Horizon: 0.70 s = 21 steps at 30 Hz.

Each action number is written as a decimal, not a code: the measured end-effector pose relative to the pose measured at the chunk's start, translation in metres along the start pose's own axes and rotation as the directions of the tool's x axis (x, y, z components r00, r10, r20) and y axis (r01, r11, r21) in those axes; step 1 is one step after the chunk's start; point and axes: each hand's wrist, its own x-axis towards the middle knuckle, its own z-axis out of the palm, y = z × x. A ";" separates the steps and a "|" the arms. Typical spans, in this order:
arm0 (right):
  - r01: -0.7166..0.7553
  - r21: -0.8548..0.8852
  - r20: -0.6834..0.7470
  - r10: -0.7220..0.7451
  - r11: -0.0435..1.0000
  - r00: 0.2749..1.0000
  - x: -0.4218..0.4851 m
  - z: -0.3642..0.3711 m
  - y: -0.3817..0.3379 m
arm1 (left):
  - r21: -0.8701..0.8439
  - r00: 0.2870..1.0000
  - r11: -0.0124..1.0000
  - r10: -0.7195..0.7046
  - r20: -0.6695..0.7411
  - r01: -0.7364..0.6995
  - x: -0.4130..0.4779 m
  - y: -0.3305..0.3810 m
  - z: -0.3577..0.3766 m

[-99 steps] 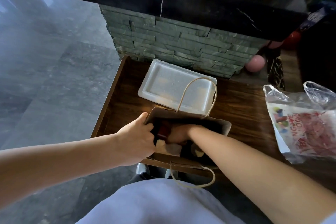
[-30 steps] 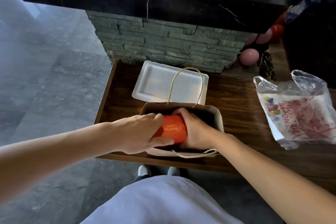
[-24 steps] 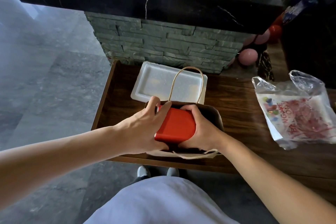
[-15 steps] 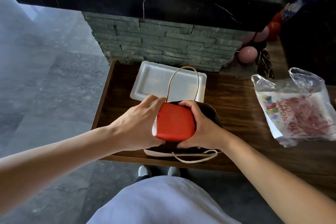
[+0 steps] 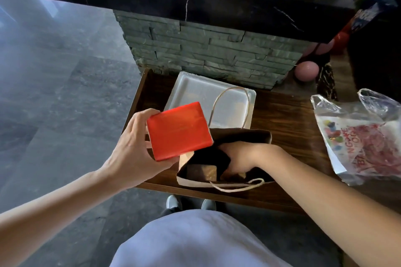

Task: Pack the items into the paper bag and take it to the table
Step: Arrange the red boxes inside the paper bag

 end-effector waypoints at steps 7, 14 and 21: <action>-0.077 -0.137 0.178 0.101 0.988 0.979 0.058 0.011 -0.025 | -0.109 0.989 0.986 -0.132 -0.072 0.124 -0.017 0.003 0.013; -0.052 -0.201 0.198 0.093 0.978 0.976 0.080 0.041 -0.016 | -0.156 0.997 0.988 -0.023 -0.070 0.012 -0.023 0.019 0.030; -0.113 0.010 0.176 0.110 0.994 0.978 0.083 0.042 -0.012 | -0.057 0.993 0.998 0.025 -0.118 -0.032 -0.018 0.016 0.038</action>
